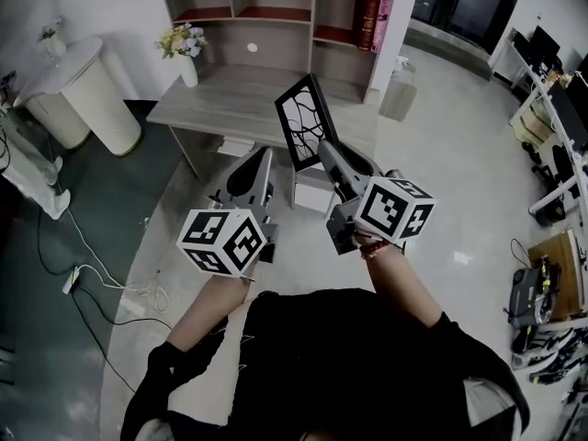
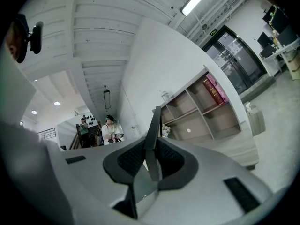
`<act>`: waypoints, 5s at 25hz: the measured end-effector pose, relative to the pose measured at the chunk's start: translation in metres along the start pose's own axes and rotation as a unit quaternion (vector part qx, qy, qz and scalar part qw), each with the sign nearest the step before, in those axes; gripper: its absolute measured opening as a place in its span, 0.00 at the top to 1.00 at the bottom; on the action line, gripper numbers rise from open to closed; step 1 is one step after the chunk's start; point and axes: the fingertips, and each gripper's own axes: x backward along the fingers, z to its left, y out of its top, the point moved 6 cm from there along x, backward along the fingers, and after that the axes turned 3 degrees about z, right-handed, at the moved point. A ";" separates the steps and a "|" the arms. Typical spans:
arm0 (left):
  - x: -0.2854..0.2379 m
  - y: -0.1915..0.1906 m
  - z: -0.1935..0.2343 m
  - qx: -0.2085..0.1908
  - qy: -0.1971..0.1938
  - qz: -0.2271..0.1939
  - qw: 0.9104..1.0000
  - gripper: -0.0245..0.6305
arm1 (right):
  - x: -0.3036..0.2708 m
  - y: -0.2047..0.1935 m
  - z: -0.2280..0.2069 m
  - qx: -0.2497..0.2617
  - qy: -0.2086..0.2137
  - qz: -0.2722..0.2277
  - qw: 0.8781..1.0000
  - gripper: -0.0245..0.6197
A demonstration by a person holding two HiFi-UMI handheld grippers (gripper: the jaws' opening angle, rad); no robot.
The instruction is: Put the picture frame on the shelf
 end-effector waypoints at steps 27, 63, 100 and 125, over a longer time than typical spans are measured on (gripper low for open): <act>-0.122 -0.034 -0.007 -0.002 0.062 -0.017 0.998 0.95 | -0.040 0.044 -0.128 -0.007 0.054 0.030 0.998 0.84; -0.233 -0.001 0.169 0.027 0.008 0.029 0.999 0.95 | -0.202 0.065 -0.184 -0.043 -0.056 -0.016 0.997 0.84; -0.207 0.051 0.375 0.047 0.056 0.018 0.997 0.95 | -0.393 0.098 -0.163 -0.022 -0.063 -0.057 0.996 0.84; -0.247 0.101 0.458 0.018 0.127 -0.022 0.991 0.95 | -0.544 0.161 -0.208 -0.034 -0.037 -0.061 0.997 0.84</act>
